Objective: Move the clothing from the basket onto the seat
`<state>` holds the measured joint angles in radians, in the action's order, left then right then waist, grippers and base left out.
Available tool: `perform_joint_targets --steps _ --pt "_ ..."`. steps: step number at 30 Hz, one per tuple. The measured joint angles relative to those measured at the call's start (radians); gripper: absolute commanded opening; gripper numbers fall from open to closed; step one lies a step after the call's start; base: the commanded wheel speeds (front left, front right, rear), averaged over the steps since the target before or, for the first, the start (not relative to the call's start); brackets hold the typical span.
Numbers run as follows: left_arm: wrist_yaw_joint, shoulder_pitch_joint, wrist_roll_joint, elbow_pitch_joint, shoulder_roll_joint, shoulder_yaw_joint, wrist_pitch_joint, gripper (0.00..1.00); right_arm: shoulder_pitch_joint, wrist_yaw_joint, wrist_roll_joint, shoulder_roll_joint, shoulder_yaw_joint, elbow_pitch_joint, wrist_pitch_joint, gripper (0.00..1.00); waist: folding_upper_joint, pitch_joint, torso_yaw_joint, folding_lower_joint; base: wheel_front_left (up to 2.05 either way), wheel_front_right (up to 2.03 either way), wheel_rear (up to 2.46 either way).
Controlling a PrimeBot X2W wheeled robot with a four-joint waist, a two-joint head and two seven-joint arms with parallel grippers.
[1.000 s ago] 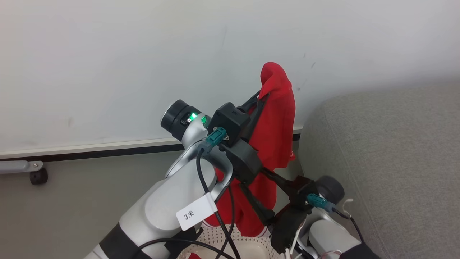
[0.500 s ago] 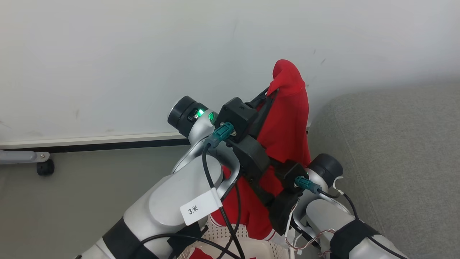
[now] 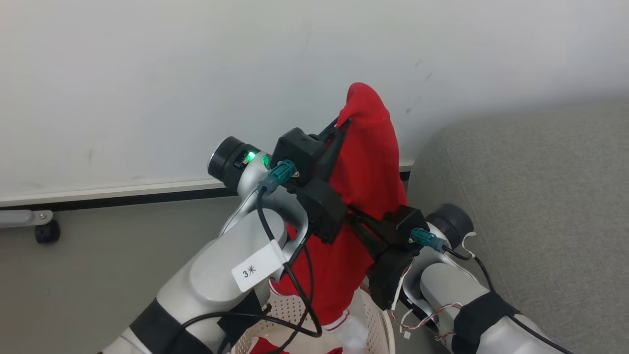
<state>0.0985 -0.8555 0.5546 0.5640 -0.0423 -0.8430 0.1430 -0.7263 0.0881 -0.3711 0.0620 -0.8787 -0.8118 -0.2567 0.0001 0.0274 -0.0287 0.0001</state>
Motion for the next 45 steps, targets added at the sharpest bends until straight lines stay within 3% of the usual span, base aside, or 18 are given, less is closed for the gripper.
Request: perform_joint_targets --steps 3,5,6,7,8,16,37,45 --pt "0.007 0.014 0.007 0.015 -0.016 0.015 0.005 0.00 0.002 0.000 -0.001 0.000 0.025 0.001 0.000 0.00 0.0000 -0.002 -0.017 0.0000 0.00 0.00 0.00" --pt "0.007 0.038 0.012 0.027 -0.035 0.031 0.018 0.19 0.006 0.000 -0.008 0.005 0.047 0.019 0.000 0.00 0.0000 -0.003 -0.038 0.0000 0.00 0.00 0.00" --pt "0.007 0.046 0.015 0.030 -0.039 0.034 0.022 0.35 0.009 0.000 -0.009 0.010 0.056 0.030 0.000 0.00 0.0000 -0.004 -0.045 0.0000 0.00 0.00 0.00" --pt "0.007 0.055 0.015 0.033 -0.042 0.037 0.027 0.73 0.011 0.000 -0.009 0.019 0.062 0.039 0.000 0.00 0.0000 -0.004 -0.052 0.0000 0.00 0.00 0.00" --pt "0.008 0.064 0.015 0.035 -0.045 0.039 0.029 1.00 0.014 0.000 -0.009 0.029 0.068 0.048 0.000 0.00 0.0000 -0.004 -0.060 0.0000 0.00 0.00 0.00" --pt "0.016 0.119 0.026 0.039 -0.057 0.057 0.058 1.00 0.030 -0.016 -0.008 0.123 0.124 0.119 0.000 0.00 0.0000 -0.005 -0.114 -0.0001 0.00 0.00 0.00" --pt "0.016 0.302 0.053 -0.051 -0.048 0.028 0.094 1.00 0.180 -0.122 0.023 0.370 0.258 0.415 0.000 0.00 0.0000 -0.008 -0.309 -0.0002 0.00 0.00 0.00" --pt "0.016 0.324 0.044 -0.068 -0.037 0.003 0.097 1.00 0.188 -0.129 0.029 0.427 0.292 0.511 0.000 0.00 0.0000 -0.026 -0.392 -0.0003 0.00 0.00 0.00"
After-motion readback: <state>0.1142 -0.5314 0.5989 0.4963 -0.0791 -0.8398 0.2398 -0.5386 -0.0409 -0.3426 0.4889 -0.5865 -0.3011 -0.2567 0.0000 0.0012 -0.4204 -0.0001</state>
